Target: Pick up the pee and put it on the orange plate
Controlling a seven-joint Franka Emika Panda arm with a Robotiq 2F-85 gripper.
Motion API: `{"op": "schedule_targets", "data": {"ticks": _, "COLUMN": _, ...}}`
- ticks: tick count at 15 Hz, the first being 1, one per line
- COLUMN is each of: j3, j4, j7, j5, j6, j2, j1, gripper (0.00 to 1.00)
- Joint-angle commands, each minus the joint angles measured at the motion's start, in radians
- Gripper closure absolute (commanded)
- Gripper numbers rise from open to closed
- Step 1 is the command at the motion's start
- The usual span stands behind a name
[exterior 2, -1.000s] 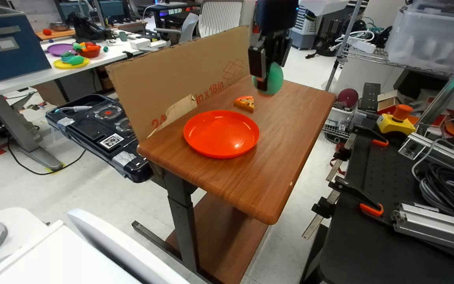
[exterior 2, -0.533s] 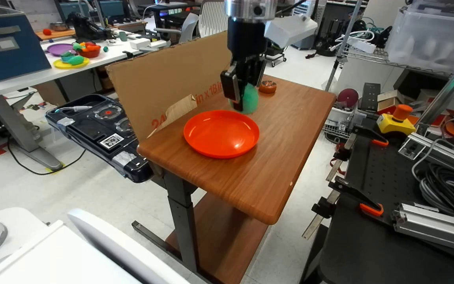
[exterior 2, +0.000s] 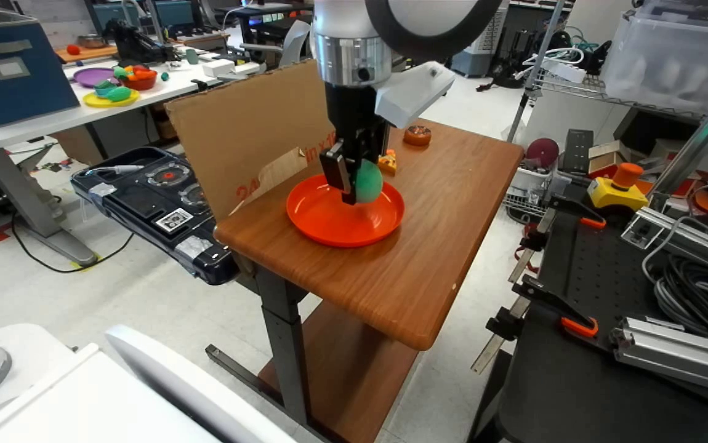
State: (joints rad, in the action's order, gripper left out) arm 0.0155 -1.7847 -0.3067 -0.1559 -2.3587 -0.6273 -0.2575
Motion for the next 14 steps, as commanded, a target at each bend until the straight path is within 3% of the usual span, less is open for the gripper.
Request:
{"op": "schedule_targets", "data": {"ticks": 1, "j3": -0.029, "j4": 0.079, "j7": -0.034, "j5": -0.029, "j6": 0.069, "j2": -0.045, "j1": -0.033, "gripper": 0.08}}
{"op": "schedule_targets", "data": {"ticks": 3, "j3": -0.031, "j4": 0.088, "j7": -0.038, "j5": -0.035, "j6": 0.093, "j2": -0.045, "j1": -0.039, "gripper": 0.00}}
{"op": "schedule_targets", "data": {"ticks": 6, "j3": -0.022, "j4": 0.051, "j7": -0.029, "j5": -0.030, "j6": 0.111, "j2": -0.011, "j1": -0.035, "gripper": 0.00}}
{"op": "schedule_targets", "data": {"ticks": 10, "j3": -0.016, "j4": -0.152, "j7": -0.025, "j5": -0.004, "j6": 0.120, "j2": 0.145, "j1": -0.004, "gripper": 0.00}}
{"op": "schedule_targets", "data": {"ticks": 11, "j3": -0.010, "j4": -0.017, "j7": -0.018, "j5": -0.015, "j6": 0.108, "j2": 0.030, "j1": -0.013, "gripper": 0.00}}
{"op": "schedule_targets", "data": {"ticks": 14, "j3": -0.008, "j4": -0.117, "j7": -0.019, "j5": -0.017, "j6": 0.110, "j2": 0.110, "j1": 0.004, "gripper": 0.00}}
